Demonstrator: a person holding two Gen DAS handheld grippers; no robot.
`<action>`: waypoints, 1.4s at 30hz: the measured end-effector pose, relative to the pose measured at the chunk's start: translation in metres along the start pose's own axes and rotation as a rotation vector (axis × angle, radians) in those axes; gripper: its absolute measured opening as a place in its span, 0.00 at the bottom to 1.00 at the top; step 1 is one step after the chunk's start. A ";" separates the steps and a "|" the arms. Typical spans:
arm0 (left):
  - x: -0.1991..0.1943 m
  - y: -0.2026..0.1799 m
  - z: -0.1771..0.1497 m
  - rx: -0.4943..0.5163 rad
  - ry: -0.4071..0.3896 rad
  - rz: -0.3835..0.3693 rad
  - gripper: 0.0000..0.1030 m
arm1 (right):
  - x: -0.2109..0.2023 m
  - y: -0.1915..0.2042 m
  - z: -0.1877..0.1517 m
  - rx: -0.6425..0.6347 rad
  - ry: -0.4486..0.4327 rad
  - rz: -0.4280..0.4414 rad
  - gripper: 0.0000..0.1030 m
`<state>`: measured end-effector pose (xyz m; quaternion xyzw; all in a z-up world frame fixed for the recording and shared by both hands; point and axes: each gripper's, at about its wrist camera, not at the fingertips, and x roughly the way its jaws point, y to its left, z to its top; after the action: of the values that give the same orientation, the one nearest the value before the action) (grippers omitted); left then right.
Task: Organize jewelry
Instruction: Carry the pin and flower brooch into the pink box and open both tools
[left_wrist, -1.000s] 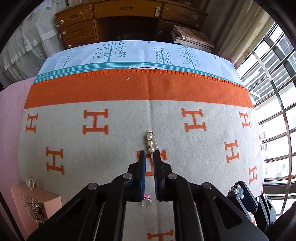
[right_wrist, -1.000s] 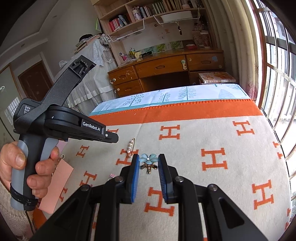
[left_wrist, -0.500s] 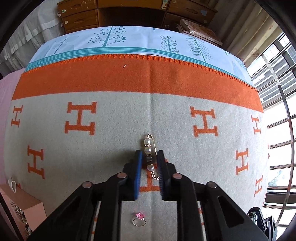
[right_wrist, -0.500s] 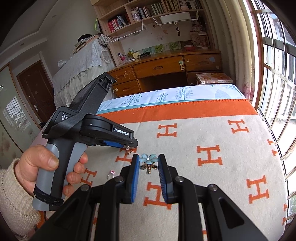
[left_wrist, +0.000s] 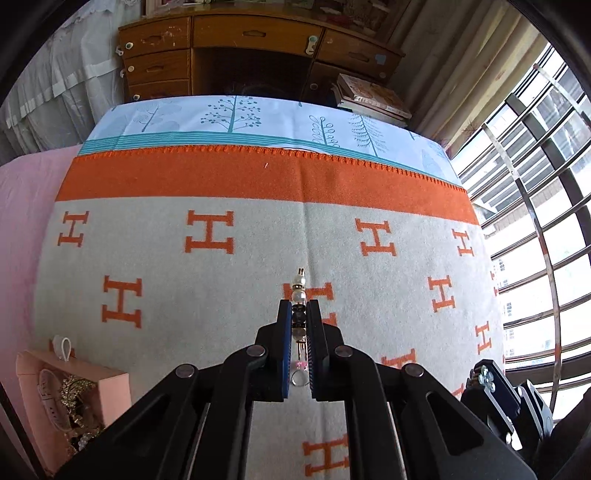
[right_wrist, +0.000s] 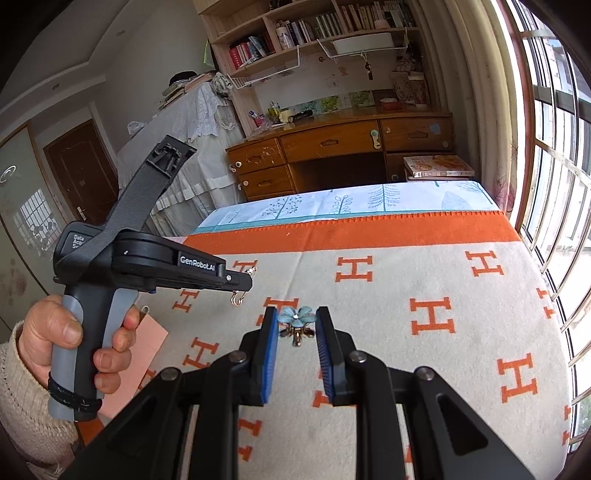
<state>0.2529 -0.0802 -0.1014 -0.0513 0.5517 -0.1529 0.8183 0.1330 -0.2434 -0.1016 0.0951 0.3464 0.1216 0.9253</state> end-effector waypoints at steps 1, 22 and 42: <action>-0.015 0.006 -0.005 0.004 -0.019 -0.004 0.05 | -0.003 0.007 0.001 -0.013 -0.006 0.007 0.20; -0.153 0.190 -0.147 -0.103 -0.183 0.063 0.05 | 0.009 0.225 -0.017 -0.325 0.114 0.288 0.20; -0.126 0.199 -0.163 -0.039 -0.218 0.115 0.59 | 0.062 0.239 -0.062 -0.293 0.305 0.256 0.35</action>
<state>0.0987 0.1612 -0.1026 -0.0519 0.4644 -0.0885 0.8797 0.0993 0.0079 -0.1241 -0.0163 0.4459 0.2999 0.8432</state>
